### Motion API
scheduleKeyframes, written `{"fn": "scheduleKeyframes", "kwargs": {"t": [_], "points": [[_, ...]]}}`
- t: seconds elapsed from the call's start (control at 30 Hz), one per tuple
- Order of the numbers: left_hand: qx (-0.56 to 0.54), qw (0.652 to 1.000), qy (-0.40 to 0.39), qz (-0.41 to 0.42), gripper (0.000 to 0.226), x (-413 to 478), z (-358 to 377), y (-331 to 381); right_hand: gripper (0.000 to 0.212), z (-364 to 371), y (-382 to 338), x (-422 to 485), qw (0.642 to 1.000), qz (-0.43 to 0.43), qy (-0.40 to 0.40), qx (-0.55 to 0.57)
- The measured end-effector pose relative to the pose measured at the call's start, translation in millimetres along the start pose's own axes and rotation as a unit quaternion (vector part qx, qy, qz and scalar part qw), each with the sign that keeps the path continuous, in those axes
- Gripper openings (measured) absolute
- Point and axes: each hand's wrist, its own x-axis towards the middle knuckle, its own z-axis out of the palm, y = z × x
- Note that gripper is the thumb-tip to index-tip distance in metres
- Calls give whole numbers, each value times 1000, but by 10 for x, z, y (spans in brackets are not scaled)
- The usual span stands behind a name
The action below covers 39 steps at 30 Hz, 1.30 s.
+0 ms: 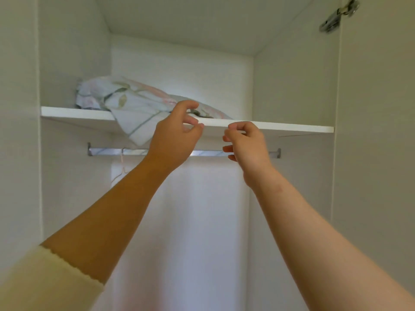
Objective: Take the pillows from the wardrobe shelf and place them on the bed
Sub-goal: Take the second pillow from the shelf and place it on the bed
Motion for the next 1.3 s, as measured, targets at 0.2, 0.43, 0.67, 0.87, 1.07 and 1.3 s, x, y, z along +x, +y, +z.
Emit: {"fn": "scheduleKeyframes", "kwargs": {"t": [0.2, 0.43, 0.67, 0.87, 1.07, 1.3], "points": [[137, 989, 61, -11, 36, 242, -300, -331, 14, 399, -3, 61, 999, -5, -41, 13], [500, 857, -96, -82, 100, 560, -499, -929, 16, 643, 92, 178, 997, 6, -71, 2], [423, 905, 12, 56, 37, 698, -635, -965, 16, 533, 243, 208, 998, 14, -63, -1], [277, 955, 87, 58, 33, 444, -566, -639, 7, 533, 198, 162, 993, 46, -99, 42], [120, 984, -19, 130, 48, 40, -177, -131, 39, 409, 102, 246, 979, 123, -84, 139], [133, 949, -111, 263, 50, 81, -289, 105, 36, 171, 31, 272, 968, 141, -63, 200]]}}
